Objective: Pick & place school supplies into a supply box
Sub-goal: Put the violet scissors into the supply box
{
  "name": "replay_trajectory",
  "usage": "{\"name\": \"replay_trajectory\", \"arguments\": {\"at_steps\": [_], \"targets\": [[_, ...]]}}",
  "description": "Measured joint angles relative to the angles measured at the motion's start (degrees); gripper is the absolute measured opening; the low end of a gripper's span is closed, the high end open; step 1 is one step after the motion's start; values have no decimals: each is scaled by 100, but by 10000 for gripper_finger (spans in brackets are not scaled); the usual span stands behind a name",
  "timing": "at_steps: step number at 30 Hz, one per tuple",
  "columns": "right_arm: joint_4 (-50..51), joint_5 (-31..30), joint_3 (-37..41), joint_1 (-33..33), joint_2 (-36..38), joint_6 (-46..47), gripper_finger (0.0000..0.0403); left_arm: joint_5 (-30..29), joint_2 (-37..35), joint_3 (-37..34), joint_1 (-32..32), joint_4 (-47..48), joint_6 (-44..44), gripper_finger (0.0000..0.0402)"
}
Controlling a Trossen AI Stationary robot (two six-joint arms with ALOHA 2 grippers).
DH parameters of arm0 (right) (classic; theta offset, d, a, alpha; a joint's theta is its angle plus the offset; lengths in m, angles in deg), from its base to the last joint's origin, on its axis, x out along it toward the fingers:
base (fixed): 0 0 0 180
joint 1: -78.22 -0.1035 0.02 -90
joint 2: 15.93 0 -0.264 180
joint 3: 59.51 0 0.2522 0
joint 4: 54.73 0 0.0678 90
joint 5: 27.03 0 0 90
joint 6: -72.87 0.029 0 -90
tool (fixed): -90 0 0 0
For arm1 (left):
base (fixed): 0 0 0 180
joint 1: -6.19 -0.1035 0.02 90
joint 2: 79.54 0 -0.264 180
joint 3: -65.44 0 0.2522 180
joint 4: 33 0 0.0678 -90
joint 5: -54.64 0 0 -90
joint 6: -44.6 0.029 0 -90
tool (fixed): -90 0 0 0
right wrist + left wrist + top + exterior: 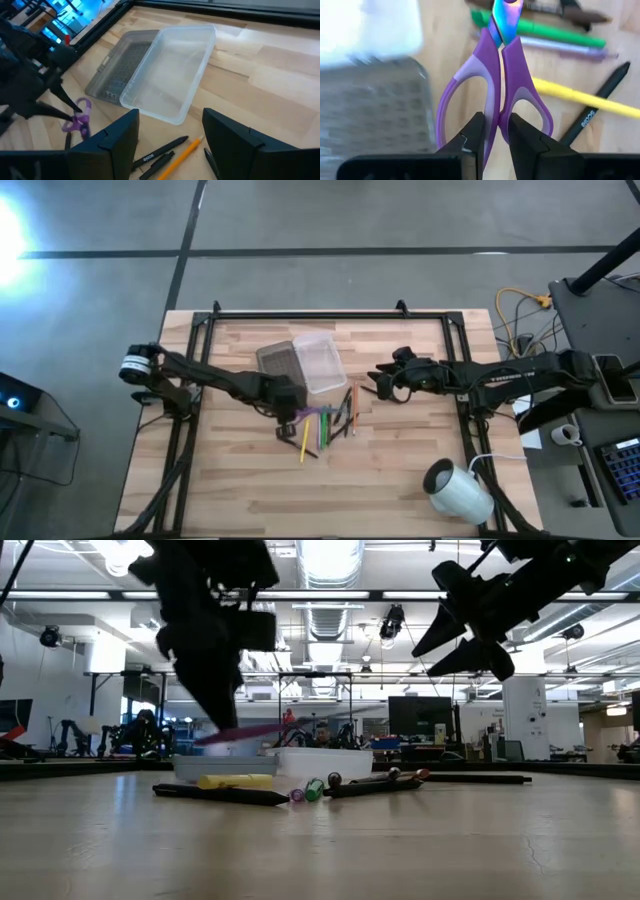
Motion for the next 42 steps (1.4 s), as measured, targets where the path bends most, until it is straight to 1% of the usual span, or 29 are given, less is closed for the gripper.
{"name": "replay_trajectory", "arguments": {"at_steps": [3,8,10,13,15,17,21,26,27,32,35,39,42], "targets": [[-17,12,0,0,88,-239,210,-393,-13,530,-1,488,558,46],[-4,20,0,11,454,-501,210,-1169,-15,1333,-256,1538,1965,46],[12,16,0,15,652,-525,210,-1408,-19,1532,-477,1847,2659,46],[15,-12,0,15,933,-700,210,-1599,-19,1656,-861,2074,3919,51],[15,-34,0,15,1091,-810,210,-1606,-19,1686,-1148,2051,4737,51],[24,-107,0,14,1201,-877,210,-1681,-17,1676,-1428,1938,5370,51],[46,-201,0,15,1290,-957,210,-1804,101,1630,-1937,1619,6218,51],[57,-199,0,11,1259,-689,210,-1776,469,1627,-2318,835,7318,51],[67,-203,0,11,1251,-657,210,-1740,556,1637,-2367,703,7475,51],[61,-333,2,11,1238,-373,210,-1579,958,1706,-2579,693,7832,51],[57,-347,2,11,1233,-272,210,-1266,1099,1699,-2698,504,7757,51],[55,-352,2,15,1225,-181,210,-1170,1236,1699,-2754,198,7750,51],[57,-383,2,15,1222,-157,210,-1010,1324,1699,-2765,178,7851,51]]}}
